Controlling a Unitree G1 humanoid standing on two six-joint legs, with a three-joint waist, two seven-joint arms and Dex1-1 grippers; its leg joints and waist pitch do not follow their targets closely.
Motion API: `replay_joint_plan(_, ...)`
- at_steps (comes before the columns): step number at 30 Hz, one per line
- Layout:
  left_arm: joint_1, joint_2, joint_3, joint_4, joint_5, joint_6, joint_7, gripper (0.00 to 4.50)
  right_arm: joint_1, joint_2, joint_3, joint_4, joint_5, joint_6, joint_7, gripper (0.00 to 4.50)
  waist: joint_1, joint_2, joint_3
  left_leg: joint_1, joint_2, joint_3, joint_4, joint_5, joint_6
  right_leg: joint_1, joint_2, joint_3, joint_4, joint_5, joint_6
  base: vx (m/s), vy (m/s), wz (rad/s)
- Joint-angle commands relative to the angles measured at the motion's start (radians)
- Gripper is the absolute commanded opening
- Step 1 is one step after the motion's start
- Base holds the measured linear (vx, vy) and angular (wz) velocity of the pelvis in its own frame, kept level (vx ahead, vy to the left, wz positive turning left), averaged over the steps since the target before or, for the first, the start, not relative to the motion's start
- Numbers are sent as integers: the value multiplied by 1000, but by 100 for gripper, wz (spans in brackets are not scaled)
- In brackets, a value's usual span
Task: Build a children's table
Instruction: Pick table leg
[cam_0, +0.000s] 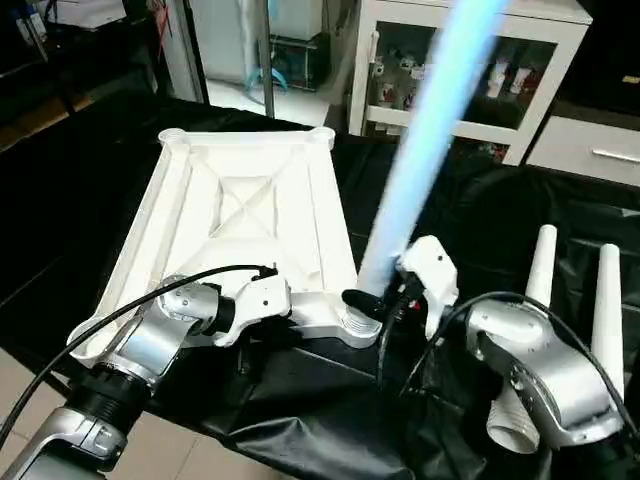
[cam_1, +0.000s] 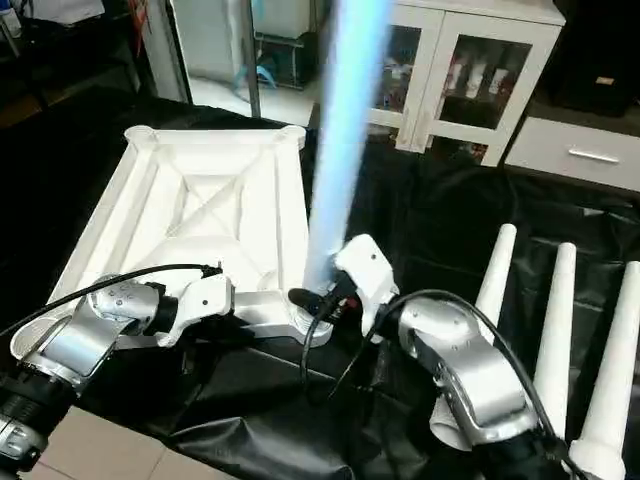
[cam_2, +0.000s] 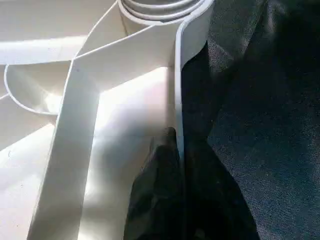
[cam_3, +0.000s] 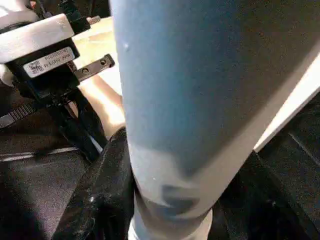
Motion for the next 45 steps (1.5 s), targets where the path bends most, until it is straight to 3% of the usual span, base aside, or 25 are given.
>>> replay_joint_plan(1,9,-11,11,20,-9,2,39,0,30,-11,66,134,-57,95,-7,184,-2,-11,-14,-10,81,-36,-93,-230,6,19,-96,61,-86,-351,-161,0,0,0)
replay_joint_plan(6,7,-11,11,21,-12,4,38,0,-25,27,55,211,-53,111,-19,184,-16,-12,-11,-9,80,-41,-95,-286,-11,14,-97,60,-92,-433,-149,0,0,0)
replay_joint_plan(8,9,-10,11,23,-11,1,38,0,-47,46,42,264,-46,109,-22,184,-25,-14,-7,-8,78,-46,-97,-337,-17,8,-98,60,-101,-524,-124,0,0,0)
replay_joint_plan(11,8,-9,12,24,-12,3,38,0,-54,46,42,282,-41,111,-18,184,-31,-14,-6,-7,79,-52,-100,-374,-24,5,-100,57,-106,-585,-98,0,0,0)
replay_joint_plan(13,11,-9,13,21,-12,5,39,0,-49,48,35,295,-33,121,-14,184,-34,-19,-6,-6,80,-53,-101,-391,-26,1,-99,57,-110,-597,-87,0,0,0)
replay_joint_plan(17,16,-8,14,9,-16,14,37,0,-42,51,24,314,-27,139,-13,184,-34,-18,-6,-2,80,-51,-103,-405,-28,-4,-99,59,-111,-569,-95,0,0,0)
replay_joint_plan(20,17,-6,12,6,-16,14,36,0,-44,56,13,326,-26,124,-13,184,-35,-19,-3,-2,79,-54,-103,-431,-28,-6,-100,59,-115,-615,-84,0,0,0)
replay_joint_plan(22,18,-3,11,5,-15,12,35,0,-50,61,-3,323,-11,132,-14,184,-35,-20,-3,1,78,-55,-103,-440,-26,-10,-101,59,-119,-648,-70,0,0,0)
replay_joint_plan(23,16,-3,10,6,-17,14,29,0,-67,70,-38,333,16,151,-17,184,-35,-16,-3,2,78,-56,-103,-445,-27,-11,-100,59,-119,-650,-69,0,0,0)
replay_joint_plan(26,15,-1,8,5,-18,14,21,0,-87,81,-83,350,49,183,-29,184,-37,-13,-6,2,79,-57,-105,-441,-27,-8,-99,58,-117,-614,-81,0,0,0)
replay_joint_plan(31,18,0,8,-2,-19,14,17,0,-122,90,-133,402,66,229,-58,184,-34,-12,-13,-2,81,-43,-105,-346,-26,1,-95,59,-102,-419,-151,0,0,0)
replay_joint_plan(34,19,-2,5,-3,-17,11,18,0,-121,65,-87,406,24,187,-38,184,-30,-11,-15,-8,82,-39,-103,-293,-19,10,-97,59,-97,-366,-169,0,0,0)
replay_joint_plan(40,22,-1,4,-4,-12,10,21,0,-129,64,-92,363,48,172,-15,184,-25,-11,-13,-6,83,-40,-105,-305,-19,9,-99,59,-101,-420,-152,0,0,0)
replay_joint_plan(45,27,4,3,-14,-10,11,18,0,-178,21,-34,300,38,140,69,184,-22,-11,-14,-7,84,-39,-105,-288,-14,11,-97,59,-99,-393,-153,0,0,0)
